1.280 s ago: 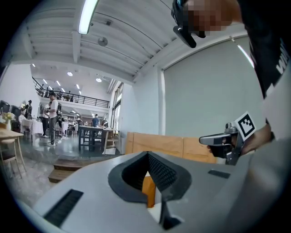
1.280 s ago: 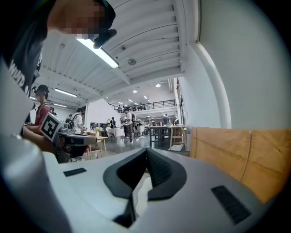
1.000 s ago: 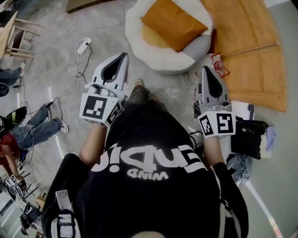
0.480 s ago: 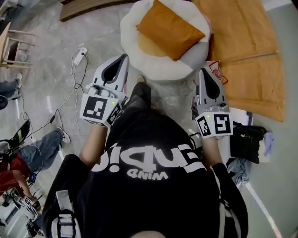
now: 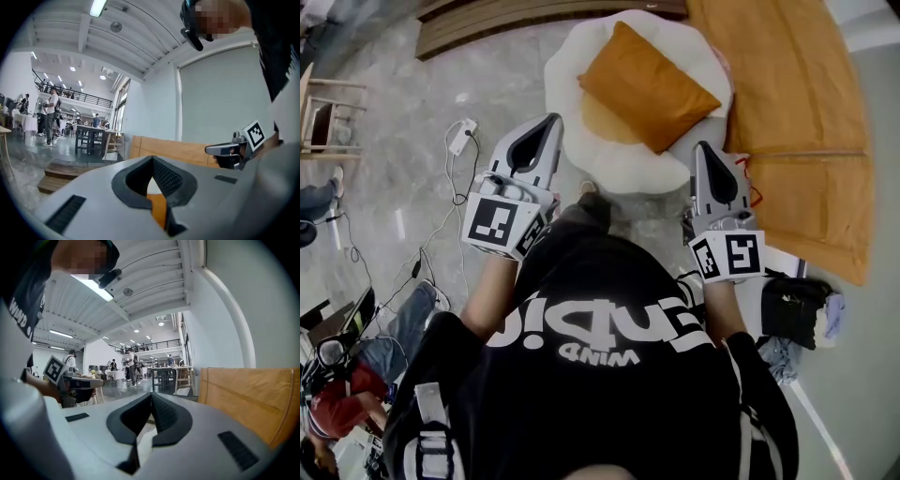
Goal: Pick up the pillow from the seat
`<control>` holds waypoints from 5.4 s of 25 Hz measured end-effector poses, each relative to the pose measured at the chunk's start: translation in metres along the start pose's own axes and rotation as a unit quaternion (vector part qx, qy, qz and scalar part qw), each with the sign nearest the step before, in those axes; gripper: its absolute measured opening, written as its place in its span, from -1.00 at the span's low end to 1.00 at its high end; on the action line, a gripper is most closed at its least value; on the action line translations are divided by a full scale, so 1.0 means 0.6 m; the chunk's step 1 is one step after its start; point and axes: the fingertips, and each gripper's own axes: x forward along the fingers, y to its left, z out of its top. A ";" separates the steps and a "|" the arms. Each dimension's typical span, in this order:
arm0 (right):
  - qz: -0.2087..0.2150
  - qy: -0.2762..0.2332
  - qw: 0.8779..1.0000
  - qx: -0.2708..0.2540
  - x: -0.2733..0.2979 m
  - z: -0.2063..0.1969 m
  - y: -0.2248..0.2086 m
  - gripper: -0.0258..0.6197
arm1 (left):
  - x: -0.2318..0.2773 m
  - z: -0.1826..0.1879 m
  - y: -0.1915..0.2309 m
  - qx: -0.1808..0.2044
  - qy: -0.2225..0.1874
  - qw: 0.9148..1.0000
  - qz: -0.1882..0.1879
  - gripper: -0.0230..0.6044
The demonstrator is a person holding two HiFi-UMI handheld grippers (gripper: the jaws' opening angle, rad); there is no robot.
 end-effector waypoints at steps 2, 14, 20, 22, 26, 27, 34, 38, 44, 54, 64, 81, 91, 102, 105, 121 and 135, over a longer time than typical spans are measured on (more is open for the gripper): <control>-0.012 -0.004 1.000 -0.004 0.037 0.015 -0.001 -0.85 | 0.027 0.013 0.033 0.001 0.002 1.000 -0.008 -0.90; -0.089 -0.011 0.996 -0.010 0.090 0.050 -0.092 -0.85 | 0.162 0.046 0.074 -0.004 -0.004 0.998 -0.060 -0.90; -0.085 0.000 0.996 -0.004 0.123 0.026 -0.129 -0.85 | 0.220 0.032 0.072 -0.008 0.005 0.997 -0.076 -0.90; -0.086 0.004 0.996 -0.003 0.132 0.009 -0.143 -0.85 | 0.239 0.012 0.070 -0.009 0.014 0.996 -0.083 -0.90; -0.095 0.013 0.995 0.005 0.150 -0.032 -0.178 -0.85 | 0.287 -0.038 0.068 -0.014 0.031 0.995 -0.091 -0.90; -0.098 0.016 0.995 0.007 0.153 -0.046 -0.186 -0.85 | 0.296 -0.055 0.068 -0.015 0.041 0.995 -0.090 -0.90; -0.118 0.054 0.990 0.046 0.152 -0.200 -0.219 -0.85 | 0.330 -0.207 0.063 0.004 0.081 0.992 -0.100 -0.90; -0.116 0.084 0.987 0.073 0.148 -0.286 -0.210 -0.85 | 0.345 -0.269 0.061 -0.017 0.086 0.992 -0.092 -0.90; -0.105 0.088 0.988 0.073 0.171 -0.310 -0.234 -0.85 | 0.378 -0.314 0.064 -0.015 0.119 0.988 -0.097 -0.90; -0.121 0.121 0.983 0.072 0.317 -0.438 -0.392 -0.85 | 0.601 -0.421 0.173 0.021 0.140 0.986 -0.089 -0.90; -0.189 0.315 0.922 0.124 0.344 -0.794 -0.492 -0.85 | 0.727 -0.770 0.241 0.022 0.354 0.933 -0.060 -0.90; -0.237 0.327 0.887 0.225 0.336 -0.919 -0.490 0.18 | 0.809 -0.899 0.293 0.056 0.369 0.926 -0.057 0.22; -0.250 0.337 0.877 0.236 0.356 -0.963 -0.510 0.18 | 0.822 -0.938 0.280 0.013 0.395 0.917 -0.063 0.19; -0.245 0.355 0.874 0.225 0.361 -0.981 -0.508 -0.79 | 0.793 -0.962 0.242 -0.018 0.438 0.890 -0.129 -0.86; -0.244 0.345 0.876 0.232 0.359 -0.981 -0.508 -0.83 | 0.782 -0.955 0.236 -0.029 0.438 0.888 -0.139 -0.88; -0.227 0.296 0.906 0.199 0.369 -0.804 -0.534 -0.83 | 0.754 -0.786 0.239 -0.065 0.389 0.911 -0.119 -0.88; -0.208 0.204 0.945 0.146 0.349 -0.346 -0.512 -0.83 | 0.628 -0.338 0.221 -0.055 0.302 0.948 -0.083 -0.88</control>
